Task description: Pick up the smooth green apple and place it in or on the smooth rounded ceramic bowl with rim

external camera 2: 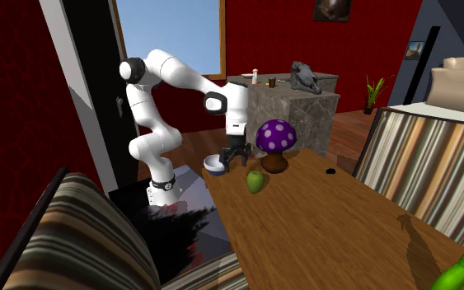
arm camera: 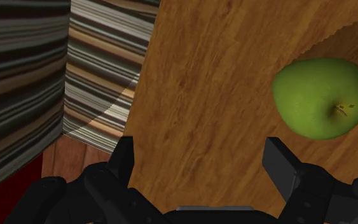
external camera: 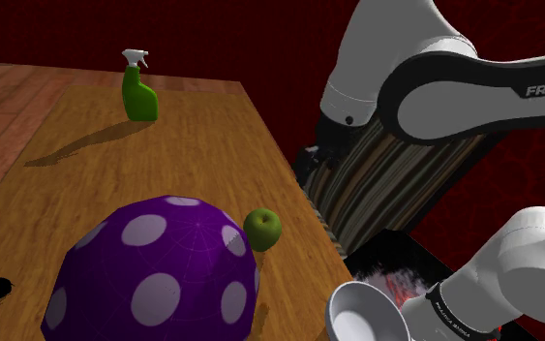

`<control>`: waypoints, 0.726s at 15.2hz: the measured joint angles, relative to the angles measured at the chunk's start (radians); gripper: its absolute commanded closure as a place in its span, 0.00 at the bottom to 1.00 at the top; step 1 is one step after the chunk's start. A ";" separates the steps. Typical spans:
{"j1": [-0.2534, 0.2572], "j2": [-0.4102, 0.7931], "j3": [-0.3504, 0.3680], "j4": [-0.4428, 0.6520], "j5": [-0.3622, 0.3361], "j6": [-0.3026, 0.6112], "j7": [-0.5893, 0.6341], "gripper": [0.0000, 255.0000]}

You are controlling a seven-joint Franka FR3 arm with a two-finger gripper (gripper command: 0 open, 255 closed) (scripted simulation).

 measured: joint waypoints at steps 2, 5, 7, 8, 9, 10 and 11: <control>0.005 0.048 0.043 0.012 -0.002 0.043 0.051 0.00; 0.000 0.147 0.115 0.048 -0.029 0.112 0.140 0.00; -0.005 0.204 0.152 0.079 -0.055 0.139 0.193 0.00; -0.006 0.236 0.176 0.096 -0.073 0.154 0.227 0.00; -0.012 0.278 0.197 0.114 -0.098 0.175 0.263 0.00; -0.013 0.314 0.219 0.129 -0.124 0.192 0.302 0.00; -0.014 0.337 0.231 0.141 -0.140 0.200 0.325 0.00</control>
